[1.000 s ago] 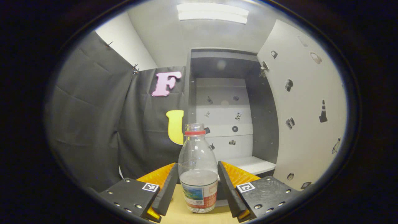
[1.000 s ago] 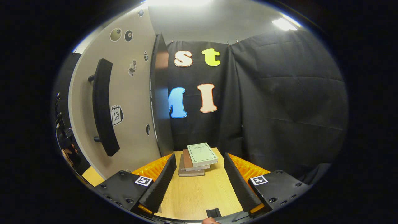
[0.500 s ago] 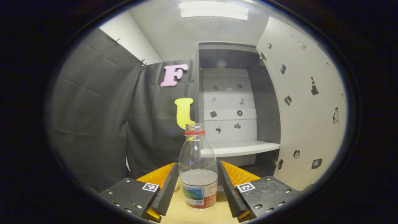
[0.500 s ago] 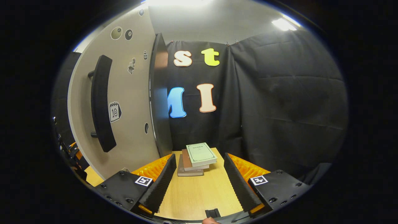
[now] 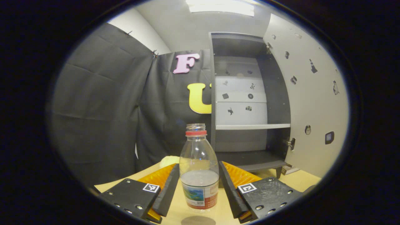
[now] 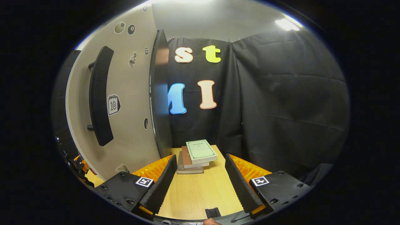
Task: Open the cabinet door with the right hand, grasp the bottle in the cabinet with the left hand and place it on the coaster, then close the cabinet door with the right hand.
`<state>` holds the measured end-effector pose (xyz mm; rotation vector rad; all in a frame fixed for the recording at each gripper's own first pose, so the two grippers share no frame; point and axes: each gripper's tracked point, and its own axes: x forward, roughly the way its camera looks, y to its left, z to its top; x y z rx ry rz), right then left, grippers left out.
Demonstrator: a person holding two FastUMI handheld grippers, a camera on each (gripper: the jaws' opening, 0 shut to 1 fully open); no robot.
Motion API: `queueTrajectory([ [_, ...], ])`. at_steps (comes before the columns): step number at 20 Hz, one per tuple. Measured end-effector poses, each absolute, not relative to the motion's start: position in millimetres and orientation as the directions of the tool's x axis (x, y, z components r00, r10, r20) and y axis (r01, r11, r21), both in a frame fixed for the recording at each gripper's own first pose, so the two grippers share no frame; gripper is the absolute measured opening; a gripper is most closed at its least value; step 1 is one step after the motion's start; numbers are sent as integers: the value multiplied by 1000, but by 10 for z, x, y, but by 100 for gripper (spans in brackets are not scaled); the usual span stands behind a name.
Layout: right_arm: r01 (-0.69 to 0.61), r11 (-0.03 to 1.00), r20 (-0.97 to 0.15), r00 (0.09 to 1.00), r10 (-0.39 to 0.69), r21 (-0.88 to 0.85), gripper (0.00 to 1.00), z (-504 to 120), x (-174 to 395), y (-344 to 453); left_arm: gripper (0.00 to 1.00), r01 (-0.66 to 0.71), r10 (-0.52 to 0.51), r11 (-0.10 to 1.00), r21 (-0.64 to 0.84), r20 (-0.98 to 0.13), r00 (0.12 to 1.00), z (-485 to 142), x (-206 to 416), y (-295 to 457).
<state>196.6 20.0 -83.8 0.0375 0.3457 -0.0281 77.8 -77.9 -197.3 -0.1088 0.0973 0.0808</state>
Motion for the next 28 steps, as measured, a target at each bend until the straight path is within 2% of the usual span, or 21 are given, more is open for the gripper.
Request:
queueTrajectory([
  [4, 20, 1000, -359, 933, -12, 20, 98, -899, 1952, 248, 76, -81, 68, 993, -85, -147, 987, -2300, 661, -812],
  [5, 21, 1000, -362, 932, -14, 15, 93, -910, 1937, 246, 73, -81, 67, 993, -81, -156, 986, -2367, 648, -829],
  [6, 25, 1000, -362, 932, -18, 14, 98, -909, 1930, 235, 73, -83, 70, 994, -74, -168, 983, -2445, 625, -833],
  [7, 29, 999, -366, 931, -21, 15, 93, -925, 1916, 229, 73, -89, 77, 994, -64, -179, 981, -2518, 614, -832],
  [8, 31, 999, -370, 929, -22, 19, 98, -926, 1902, 225, 73, -94, 81, 994, -60, -188, 979, -2582, 599, -813],
  [11, 43, 999, -369, 929, -31, 23, 98, -899, 1858, 198, 73, -107, 93, 993, -58, -203, 975, -2690, 537, -802],
  [12, 45, 999, -366, 930, -33, 25, 98, -877, 1847, 195, 76, -110, 98, 993, -53, -200, 975, -2718, 525, -792],
  [13, 46, 999, -364, 931, -33, 26, 98, -869, 1832, 196, 73, -112, 100, 993, -47, -199, 975, -2735, 514, -789],
  [17, 42, 999, -375, 927, -31, 21, 98, -885, 1785, 221, 74, -100, 90, 994, -35, -226, 970, -2936, 445, -866],
  [18, 40, 999, -379, 925, -29, 22, 98, -898, 1771, 229, 78, -103, 93, 994, -34, -225, 970, -2952, 398, -873],
  [19, 37, 999, -381, 924, -26, 21, 98, -895, 1769, 245, 74, -105, 96, 994, -34, -205, 974, -2901, 391, -872],
  [20, 34, 999, -383, 924, -24, 19, 98, -890, 1758, 260, 78, -105, 95, 994, -38, -202, 975, -2920, 350, -895],
  [23, 23, 1000, -377, 926, -18, 8, 98, -868, 1744, 304, 74, -106, 98, 994, -27, -204, 974, -2911, 284, -922],
  [24, 19, 1000, -375, 927, -15, 7, 98, -865, 1741, 316, 78, -103, 96, 994, -20, -214, 972, -2931, 269, -936],
  [28, 8, 1000, -372, 928, -7, 1, 98, -862, 1725, 349, 79, -101, 99, 995, 4, -229, 968, -2855, 249, -918],
])
